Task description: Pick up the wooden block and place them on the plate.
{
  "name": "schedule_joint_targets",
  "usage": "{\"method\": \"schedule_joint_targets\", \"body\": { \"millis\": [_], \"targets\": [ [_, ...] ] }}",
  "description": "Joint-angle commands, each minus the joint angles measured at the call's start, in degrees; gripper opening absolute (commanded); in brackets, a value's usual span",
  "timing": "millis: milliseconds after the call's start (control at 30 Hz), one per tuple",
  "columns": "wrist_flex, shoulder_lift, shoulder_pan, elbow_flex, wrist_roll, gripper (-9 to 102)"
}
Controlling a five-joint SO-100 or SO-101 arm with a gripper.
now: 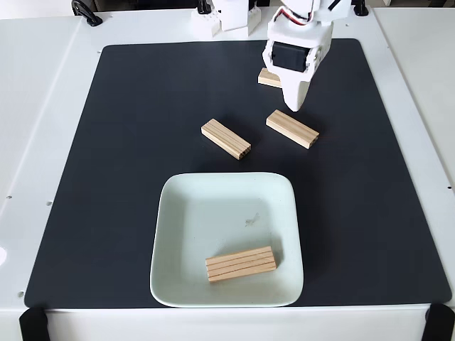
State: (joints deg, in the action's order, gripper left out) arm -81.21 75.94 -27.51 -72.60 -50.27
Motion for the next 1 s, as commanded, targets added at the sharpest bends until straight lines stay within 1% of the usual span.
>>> {"method": "schedule_joint_targets", "body": {
  "millis": [0,33,100,200,267,300,367,567,700,967],
  "targets": [
    [-3.3,0.4,0.8,2.6,-0.6,0],
    [-5.0,0.4,0.9,2.6,-0.8,2],
    [-7.4,0.4,0.6,2.6,-0.8,10],
    [-7.6,0.5,0.5,2.5,-1.2,26],
    [-7.5,0.4,0.5,2.5,-2.6,33],
    [-7.5,0.2,0.4,2.5,-3.1,35],
    [-7.3,-0.3,0.2,2.5,-3.3,34],
    [-7.0,-0.4,-2.6,0.9,-3.3,25],
    [-6.8,-0.5,-4.0,-2.6,-3.3,25],
    [1.7,-0.5,-3.7,-8.6,-3.3,25]
  ]
}}
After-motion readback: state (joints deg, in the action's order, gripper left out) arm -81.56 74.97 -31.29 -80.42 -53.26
